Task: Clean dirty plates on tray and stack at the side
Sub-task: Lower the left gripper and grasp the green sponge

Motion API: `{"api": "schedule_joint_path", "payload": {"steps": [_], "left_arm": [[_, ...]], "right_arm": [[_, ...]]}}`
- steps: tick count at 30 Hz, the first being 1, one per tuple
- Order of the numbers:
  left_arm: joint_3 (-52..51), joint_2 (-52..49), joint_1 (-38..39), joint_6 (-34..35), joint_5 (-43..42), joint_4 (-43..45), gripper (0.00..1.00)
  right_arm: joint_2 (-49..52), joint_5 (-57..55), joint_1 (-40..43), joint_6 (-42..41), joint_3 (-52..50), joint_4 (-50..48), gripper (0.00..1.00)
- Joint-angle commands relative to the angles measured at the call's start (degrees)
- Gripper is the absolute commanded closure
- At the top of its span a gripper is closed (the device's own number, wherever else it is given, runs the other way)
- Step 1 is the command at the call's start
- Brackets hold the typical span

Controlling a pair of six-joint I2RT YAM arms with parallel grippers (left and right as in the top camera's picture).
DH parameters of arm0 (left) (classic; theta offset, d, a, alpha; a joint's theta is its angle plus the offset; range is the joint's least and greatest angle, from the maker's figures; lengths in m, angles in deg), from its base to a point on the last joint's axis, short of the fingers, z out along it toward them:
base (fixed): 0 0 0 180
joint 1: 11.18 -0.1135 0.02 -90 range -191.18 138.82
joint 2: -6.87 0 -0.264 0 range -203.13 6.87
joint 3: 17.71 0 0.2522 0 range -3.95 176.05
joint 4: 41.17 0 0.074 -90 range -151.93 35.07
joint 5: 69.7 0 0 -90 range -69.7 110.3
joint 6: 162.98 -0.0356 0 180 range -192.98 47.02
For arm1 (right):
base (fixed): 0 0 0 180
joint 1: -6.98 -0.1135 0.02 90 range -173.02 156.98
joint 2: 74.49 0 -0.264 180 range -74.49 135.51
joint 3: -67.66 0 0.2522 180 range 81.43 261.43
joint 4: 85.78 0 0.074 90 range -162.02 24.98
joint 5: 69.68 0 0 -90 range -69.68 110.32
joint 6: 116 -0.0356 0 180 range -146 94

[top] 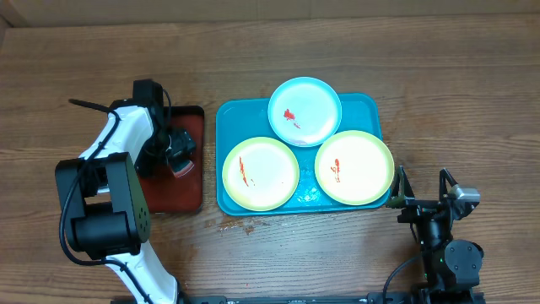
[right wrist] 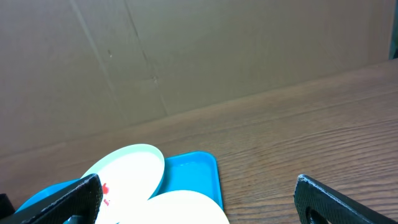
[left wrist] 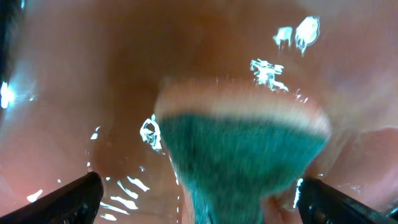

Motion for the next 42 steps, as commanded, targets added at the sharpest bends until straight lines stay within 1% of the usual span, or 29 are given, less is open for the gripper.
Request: {"api": "schedule_joint_path", "payload": {"steps": [1,2,3,4,6,8,10,11,12,13,14,15,19,21,22,23,25,27,28,29,30,31,35,42], "left_arm": [[-0.7,-2.0,0.3,-0.1,-3.4,-1.9,0.04],[-0.7,-2.0,0.3,-0.1,-4.2,-1.9,0.09],[-0.7,-2.0,0.3,-0.1,-4.3,-1.8,0.17],[-0.7,-2.0,0.3,-0.1,-4.2,-1.6,0.28],[-0.7,-2.0,0.3,-0.1,-4.2,-0.9,0.55],[-0.7,-2.0,0.3,-0.1,-4.2,-0.3,0.76],[-0.7,-2.0,0.3,-0.1,-4.0,0.5,0.83],[-0.7,-2.0,0.3,-0.1,-3.5,0.9,0.83],[-0.7,-2.0,0.3,-0.1,-2.9,1.2,0.78],[-0.7,-2.0,0.3,-0.1,-2.4,1.5,0.55],[-0.7,-2.0,0.3,-0.1,-1.8,1.9,0.12],[-0.7,-2.0,0.3,-0.1,-1.1,2.1,0.0],[-0.7,-2.0,0.3,-0.3,1.6,3.1,0.0],[-0.6,-2.0,0.3,-1.9,1.8,3.6,0.0],[-0.6,-2.0,0.3,-2.6,1.7,3.7,0.03],[-0.6,-2.0,0.3,-3.0,1.8,3.8,0.13],[-0.4,-2.0,0.3,-3.1,1.8,3.8,0.4],[-0.2,-2.0,0.3,-3.1,1.8,3.8,0.64],[0.1,-2.0,0.3,-3.1,1.8,3.7,0.75],[0.4,-1.9,0.3,-3.1,1.8,3.7,0.82],[0.8,-2.0,0.3,-3.1,1.8,3.6,0.92],[1.3,-1.9,0.3,-3.1,1.8,3.3,0.96],[4.3,-1.9,0.3,-3.1,1.8,0.1,0.96],[17.2,-1.8,0.3,-5.0,1.7,-13.7,0.96]], "right_arm": [[-0.5,-0.4,0.4,0.2,-0.6,-0.2,0.0],[-0.5,-0.4,0.4,0.2,-0.6,-0.2,0.0],[-0.5,-0.4,0.4,0.2,-0.6,-0.2,0.0],[-0.5,-0.4,0.4,0.2,-0.6,-0.2,0.0],[-0.5,-0.4,0.4,0.2,-0.6,-0.2,0.0],[-0.5,-0.4,0.4,0.2,-0.6,-0.2,0.0],[-0.5,-0.4,0.4,0.2,-0.6,-0.2,0.0],[-0.5,-0.4,0.4,0.2,-0.6,-0.2,0.0],[-0.5,-0.4,0.4,0.2,-0.6,-0.2,0.0],[-0.5,-0.4,0.4,0.2,-0.6,-0.2,0.0],[-0.5,-0.4,0.4,0.2,-0.6,-0.2,0.0],[-0.5,-0.4,0.4,0.2,-0.6,-0.2,0.0],[-0.5,-0.4,0.4,0.2,-0.6,-0.2,0.0],[-0.5,-0.4,0.4,0.2,-0.6,-0.2,0.0],[-0.5,-0.4,0.4,0.2,-0.6,-0.2,0.0],[-0.5,-0.4,0.4,0.2,-0.6,-0.2,0.0],[-0.5,-0.4,0.4,0.2,-0.6,-0.2,0.0],[-0.5,-0.4,0.4,0.2,-0.6,-0.2,0.0],[-0.5,-0.4,0.4,0.2,-0.6,-0.2,0.0],[-0.5,-0.4,0.4,0.2,-0.6,-0.2,0.0],[-0.5,-0.4,0.4,0.2,-0.6,-0.2,0.0],[-0.5,-0.4,0.4,0.2,-0.6,-0.2,0.0],[-0.5,-0.4,0.4,0.2,-0.6,-0.2,0.0],[-0.5,-0.4,0.4,0.2,-0.6,-0.2,0.0]]}}
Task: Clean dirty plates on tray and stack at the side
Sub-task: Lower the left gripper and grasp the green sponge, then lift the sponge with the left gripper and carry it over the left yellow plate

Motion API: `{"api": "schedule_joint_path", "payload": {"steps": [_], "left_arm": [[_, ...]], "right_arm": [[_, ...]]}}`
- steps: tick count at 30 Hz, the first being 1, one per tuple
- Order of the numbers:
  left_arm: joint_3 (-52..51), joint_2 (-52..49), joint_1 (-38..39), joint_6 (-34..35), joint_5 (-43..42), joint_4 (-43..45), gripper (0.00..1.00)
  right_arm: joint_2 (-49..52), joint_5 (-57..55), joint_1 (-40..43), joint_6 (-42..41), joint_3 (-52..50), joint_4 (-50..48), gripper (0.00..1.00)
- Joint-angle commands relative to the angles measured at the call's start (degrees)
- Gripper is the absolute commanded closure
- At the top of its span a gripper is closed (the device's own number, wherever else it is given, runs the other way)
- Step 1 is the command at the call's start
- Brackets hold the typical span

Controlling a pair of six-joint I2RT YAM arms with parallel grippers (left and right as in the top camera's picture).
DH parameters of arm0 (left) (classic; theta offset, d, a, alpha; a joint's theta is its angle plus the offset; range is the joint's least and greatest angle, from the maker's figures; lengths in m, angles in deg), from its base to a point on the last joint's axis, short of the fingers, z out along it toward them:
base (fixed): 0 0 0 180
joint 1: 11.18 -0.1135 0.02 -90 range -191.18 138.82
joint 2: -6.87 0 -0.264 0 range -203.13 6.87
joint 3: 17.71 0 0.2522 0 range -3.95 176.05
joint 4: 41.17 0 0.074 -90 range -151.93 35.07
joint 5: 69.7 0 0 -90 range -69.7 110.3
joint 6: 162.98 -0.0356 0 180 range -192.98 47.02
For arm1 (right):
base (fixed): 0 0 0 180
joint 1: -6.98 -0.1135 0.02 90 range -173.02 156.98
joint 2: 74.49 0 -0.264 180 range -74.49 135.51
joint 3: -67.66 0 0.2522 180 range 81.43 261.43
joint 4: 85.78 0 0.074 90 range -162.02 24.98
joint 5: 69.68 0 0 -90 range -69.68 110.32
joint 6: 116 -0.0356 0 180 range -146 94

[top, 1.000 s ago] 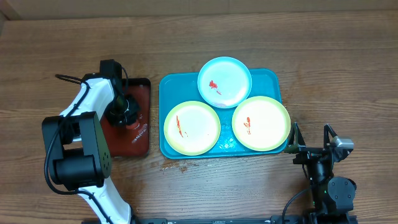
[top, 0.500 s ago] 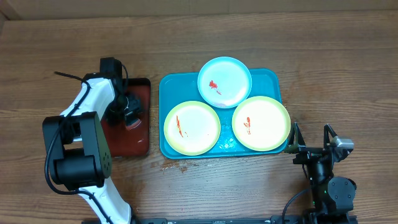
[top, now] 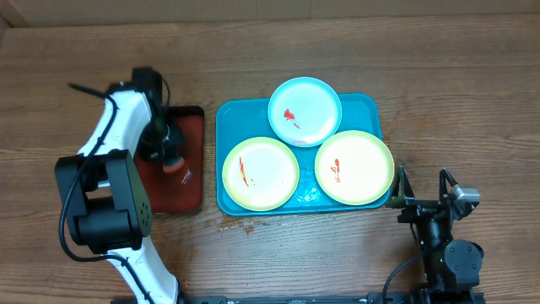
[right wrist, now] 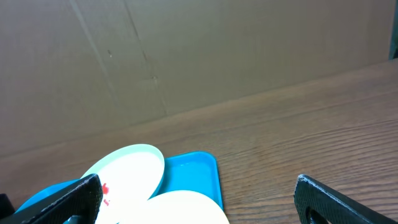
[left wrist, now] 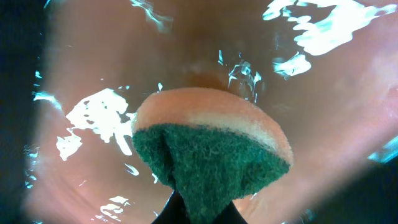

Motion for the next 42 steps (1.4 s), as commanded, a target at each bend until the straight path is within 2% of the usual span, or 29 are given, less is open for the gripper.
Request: {"api": "schedule_joint_path", "payload": {"steps": [1,4,7,13,16,23,26,30,33,37,42], "left_arm": [[8.7,0.0,-0.1,-1.9,1.0,-4.9,0.96],[14.2,0.3,-0.1,-1.9,1.0,-10.6,0.96],[15.0,0.6,0.1,-1.2,1.0,-12.3,0.96],[3.5,0.2,0.2,-0.6,0.0,-3.1,0.96],[1.8,0.2,0.2,-1.6,-0.3,-2.4,0.96],[12.4,8.9,0.6,-2.3,-2.3,-10.7,0.96],[12.9,14.5,2.0,-3.3,-5.3,-11.3,0.96],[10.6,19.0,7.0,-3.4,-8.2,-14.1,0.96],[5.7,19.4,13.8,-3.4,-13.7,-13.1,0.96],[-4.0,18.4,24.9,0.1,-15.7,-1.4,0.96],[-10.8,16.1,33.3,2.1,-10.7,9.7,0.96]], "right_arm": [[-0.5,-0.4,0.4,0.2,-0.6,-0.2,0.0],[-0.5,-0.3,0.4,0.2,-0.6,-0.2,0.0],[-0.5,-0.3,0.4,0.2,-0.6,-0.2,0.0],[-0.5,-0.4,0.4,0.2,-0.6,-0.2,0.0],[-0.5,-0.4,0.4,0.2,-0.6,-0.2,0.0],[-0.5,-0.4,0.4,0.2,-0.6,-0.2,0.0],[-0.5,-0.3,0.4,0.2,-0.6,-0.2,0.0],[-0.5,-0.3,0.4,0.2,-0.6,-0.2,0.0],[-0.5,-0.3,0.4,0.2,-0.6,-0.2,0.0],[-0.5,-0.3,0.4,0.2,-0.6,-0.2,0.0],[-0.5,-0.3,0.4,0.2,-0.6,-0.2,0.0]]}}
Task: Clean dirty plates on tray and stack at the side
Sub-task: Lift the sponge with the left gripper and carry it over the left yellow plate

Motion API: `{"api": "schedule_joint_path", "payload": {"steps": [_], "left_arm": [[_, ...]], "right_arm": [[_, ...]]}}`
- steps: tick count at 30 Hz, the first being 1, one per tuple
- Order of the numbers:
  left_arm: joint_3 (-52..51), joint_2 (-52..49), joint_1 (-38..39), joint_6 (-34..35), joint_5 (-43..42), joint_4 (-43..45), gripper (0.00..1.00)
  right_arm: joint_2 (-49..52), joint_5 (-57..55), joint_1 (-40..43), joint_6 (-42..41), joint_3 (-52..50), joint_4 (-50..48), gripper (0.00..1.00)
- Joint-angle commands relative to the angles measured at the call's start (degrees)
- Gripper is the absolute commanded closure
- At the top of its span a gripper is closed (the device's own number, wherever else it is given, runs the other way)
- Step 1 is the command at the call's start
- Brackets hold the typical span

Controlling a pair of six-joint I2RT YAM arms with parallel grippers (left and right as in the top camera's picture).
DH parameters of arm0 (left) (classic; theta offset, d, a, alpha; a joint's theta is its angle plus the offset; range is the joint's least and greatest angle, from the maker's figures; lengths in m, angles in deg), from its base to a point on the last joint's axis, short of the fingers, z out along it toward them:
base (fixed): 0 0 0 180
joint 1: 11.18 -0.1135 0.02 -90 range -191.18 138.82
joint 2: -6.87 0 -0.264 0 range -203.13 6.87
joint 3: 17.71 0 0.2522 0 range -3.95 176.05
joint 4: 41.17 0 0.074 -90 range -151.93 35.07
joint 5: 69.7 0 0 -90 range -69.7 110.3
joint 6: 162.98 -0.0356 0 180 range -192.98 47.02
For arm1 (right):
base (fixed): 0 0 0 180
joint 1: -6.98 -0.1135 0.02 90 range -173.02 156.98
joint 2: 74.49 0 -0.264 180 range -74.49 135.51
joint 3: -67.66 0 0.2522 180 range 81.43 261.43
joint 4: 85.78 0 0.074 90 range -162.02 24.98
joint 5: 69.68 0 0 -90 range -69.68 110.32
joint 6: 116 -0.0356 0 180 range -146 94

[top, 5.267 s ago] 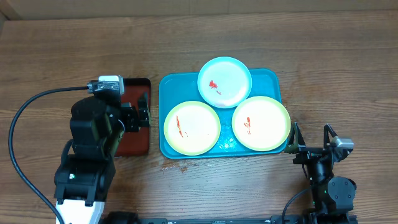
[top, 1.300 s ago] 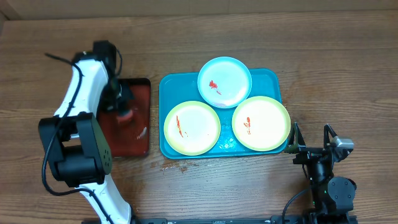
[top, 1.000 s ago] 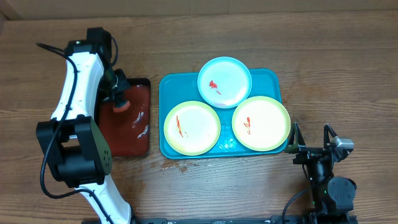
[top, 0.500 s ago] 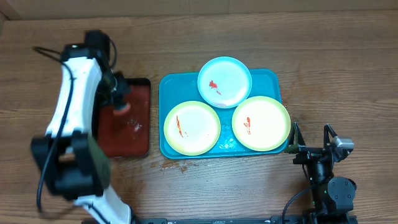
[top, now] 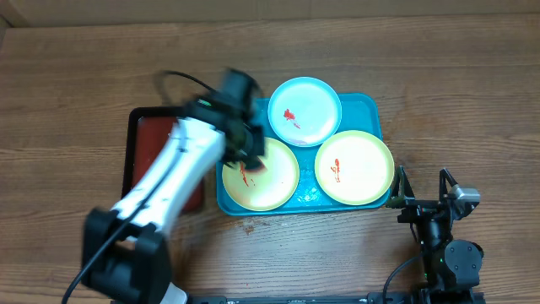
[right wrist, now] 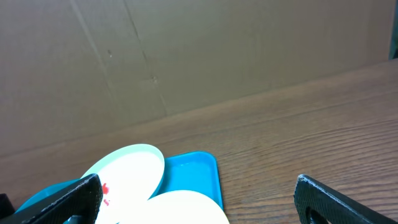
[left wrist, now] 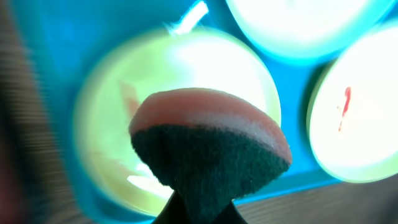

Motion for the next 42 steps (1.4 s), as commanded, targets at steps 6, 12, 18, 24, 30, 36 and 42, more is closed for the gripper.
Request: {"api": "schedule_joint_path", "payload": {"steps": [6,12,18,24,30,36,42], "left_arm": [[-3.5,-5.2,6.4,2.3,14.6,5.7,0.96],[-3.5,-10.1,6.2,2.2,13.8,5.4,0.66],[-2.2,-10.8,5.9,-1.2,8.7,4.2,0.28],[7.9,-7.2,3.4,-1.1,7.5,-5.6,0.24],[14.1,1.2,-4.3,-1.0,7.6,-11.6,0.0],[14.1,3.5,-12.3,-1.0,7.9,-15.6,0.0],[13.8,3.0,-14.1,-1.0,8.0,-17.9,0.0]], "right_arm": [[-0.5,-0.3,0.4,0.2,-0.6,-0.2,0.0],[-0.5,-0.3,0.4,0.2,-0.6,-0.2,0.0],[-0.5,-0.4,0.4,0.2,-0.6,-0.2,0.0],[-0.5,-0.4,0.4,0.2,-0.6,-0.2,0.0],[-0.5,-0.7,0.4,0.2,-0.6,-0.9,0.0],[-0.5,19.0,0.2,-17.0,-0.6,-11.4,0.0],[-0.5,22.3,0.2,-29.8,-0.5,-31.8,0.0]]}}
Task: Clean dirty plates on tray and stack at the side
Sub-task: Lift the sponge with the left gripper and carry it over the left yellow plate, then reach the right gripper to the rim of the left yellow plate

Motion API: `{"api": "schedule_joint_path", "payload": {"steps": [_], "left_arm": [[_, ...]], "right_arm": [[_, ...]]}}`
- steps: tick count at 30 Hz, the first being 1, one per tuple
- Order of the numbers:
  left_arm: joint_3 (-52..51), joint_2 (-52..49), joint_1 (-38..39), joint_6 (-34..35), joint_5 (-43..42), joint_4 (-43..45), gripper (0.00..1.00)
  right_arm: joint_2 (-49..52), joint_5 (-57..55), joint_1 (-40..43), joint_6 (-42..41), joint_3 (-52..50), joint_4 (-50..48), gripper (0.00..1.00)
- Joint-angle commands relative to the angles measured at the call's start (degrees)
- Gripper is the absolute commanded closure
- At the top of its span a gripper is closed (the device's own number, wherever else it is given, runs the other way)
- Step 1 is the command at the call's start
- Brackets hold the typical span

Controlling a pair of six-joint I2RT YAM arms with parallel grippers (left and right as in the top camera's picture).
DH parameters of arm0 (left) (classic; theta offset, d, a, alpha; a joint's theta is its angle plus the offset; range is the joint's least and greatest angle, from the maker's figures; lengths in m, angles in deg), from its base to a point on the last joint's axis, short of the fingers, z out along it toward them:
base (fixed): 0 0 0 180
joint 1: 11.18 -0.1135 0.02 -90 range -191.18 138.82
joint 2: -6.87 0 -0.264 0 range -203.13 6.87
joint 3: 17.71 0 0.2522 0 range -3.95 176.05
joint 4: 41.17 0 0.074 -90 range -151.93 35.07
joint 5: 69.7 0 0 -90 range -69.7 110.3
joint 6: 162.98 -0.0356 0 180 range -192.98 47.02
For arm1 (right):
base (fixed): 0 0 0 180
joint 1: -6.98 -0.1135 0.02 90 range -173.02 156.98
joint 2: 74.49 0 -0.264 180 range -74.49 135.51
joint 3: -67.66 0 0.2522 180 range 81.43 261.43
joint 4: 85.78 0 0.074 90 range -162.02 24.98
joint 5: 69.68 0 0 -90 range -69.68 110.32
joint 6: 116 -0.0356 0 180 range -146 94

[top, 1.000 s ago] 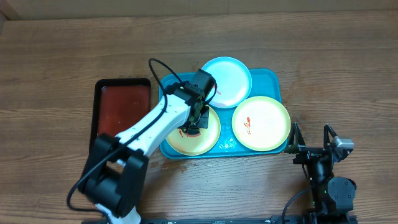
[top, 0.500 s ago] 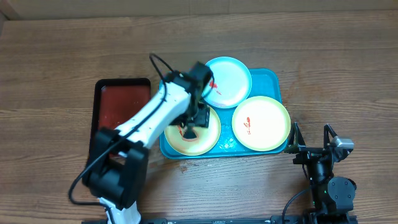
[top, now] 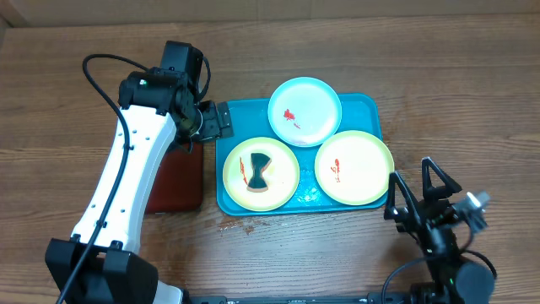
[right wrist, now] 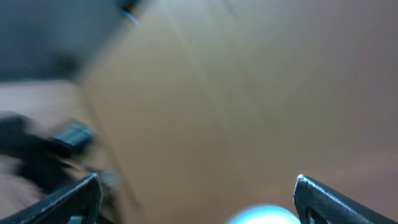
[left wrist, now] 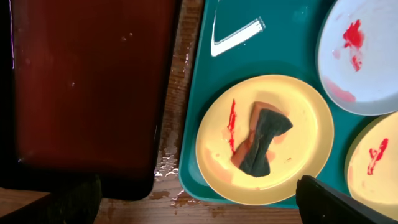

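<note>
A teal tray (top: pixel 232 118) carries three stained plates. On the left yellow-green plate (top: pixel 283 160) lies the sponge (top: pixel 260 171), orange with a green pad, beside a red smear; the left wrist view shows the sponge (left wrist: pixel 261 138) free on that plate (left wrist: pixel 305 112). The pale blue plate (top: pixel 305 111) and the right yellow-green plate (top: pixel 354 167) each bear a red stain. My left gripper (top: pixel 216 120) is open over the tray's left edge, nothing between its fingers (left wrist: pixel 74 199). My right gripper (top: pixel 418 187) is open by the tray's right front corner; its wrist view is blurred.
A dark red tray (top: pixel 177 181) with a wet bottom lies left of the teal tray. Water spots mark the wood at the teal tray's front edge (left wrist: pixel 168 168). A cardboard wall fills the right wrist view (right wrist: pixel 205 93).
The sponge, held over the left yellow-green plate before, now lies on it. My left gripper has opened and drawn back to the tray's left edge. My right gripper has shifted and tilted.
My left gripper stood open around the sponge in the dark red tray, then was shut on it there. Later it held the sponge over the left yellow-green plate. Now the sponge rests on that plate and the gripper is open. The right arm stayed still until now.
</note>
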Motion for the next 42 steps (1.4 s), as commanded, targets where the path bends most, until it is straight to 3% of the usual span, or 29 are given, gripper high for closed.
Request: {"api": "schedule_joint_path", "payload": {"steps": [1,4,7,12,15,20,24,26,32,35,38,42], "left_arm": [[0.0,-0.5,-0.2,-0.5,0.0,-0.3,0.0],[0.0,-0.5,-0.1,-0.4,-0.1,-0.1,0.0],[0.0,-0.5,-0.1,-0.4,-0.6,-0.2,0.0],[0.0,-0.5,-0.1,-0.4,-0.7,-0.2,0.0],[0.0,-0.5,-0.1,-0.4,-0.8,-0.2,0.0],[0.0,-0.5,-0.1,-0.4,-3.6,1.4,0.0],[0.0,-0.5,-0.1,-0.2,-4.0,1.6,0.0],[0.0,-0.5,-0.1,-0.2,-4.0,1.6,0.0],[0.0,-0.5,-0.1,-0.2,-3.9,1.6,0.0],[0.0,-0.5,-0.1,-0.2,-3.9,1.6,0.0],[0.0,-0.5,-0.1,-0.2,-3.9,1.6,0.01],[0.0,-0.5,-0.1,-0.2,-3.9,1.6,0.0]], "right_arm": [[-0.5,3.9,0.2,-8.5,-0.2,-11.9,0.0],[-0.5,-0.5,0.2,-7.7,4.0,-16.2,0.0],[0.9,-1.1,0.2,-0.2,12.5,-8.2,0.0],[12.2,-1.1,0.2,13.4,35.1,26.7,0.0],[23.8,-1.0,0.2,15.1,47.7,46.8,0.0],[45.0,10.6,0.1,15.1,62.0,65.5,0.0],[58.0,31.1,0.0,16.2,65.5,66.0,0.0],[63.9,33.4,-1.3,16.2,65.5,64.3,0.0],[78.7,16.6,-11.0,20.2,65.5,67.0,0.0],[84.8,10.4,-15.5,20.2,65.5,67.2,0.16],[90.1,9.3,-18.6,20.3,66.0,67.2,0.19],[94.9,7.5,-21.0,20.3,67.3,66.4,0.36]]}}
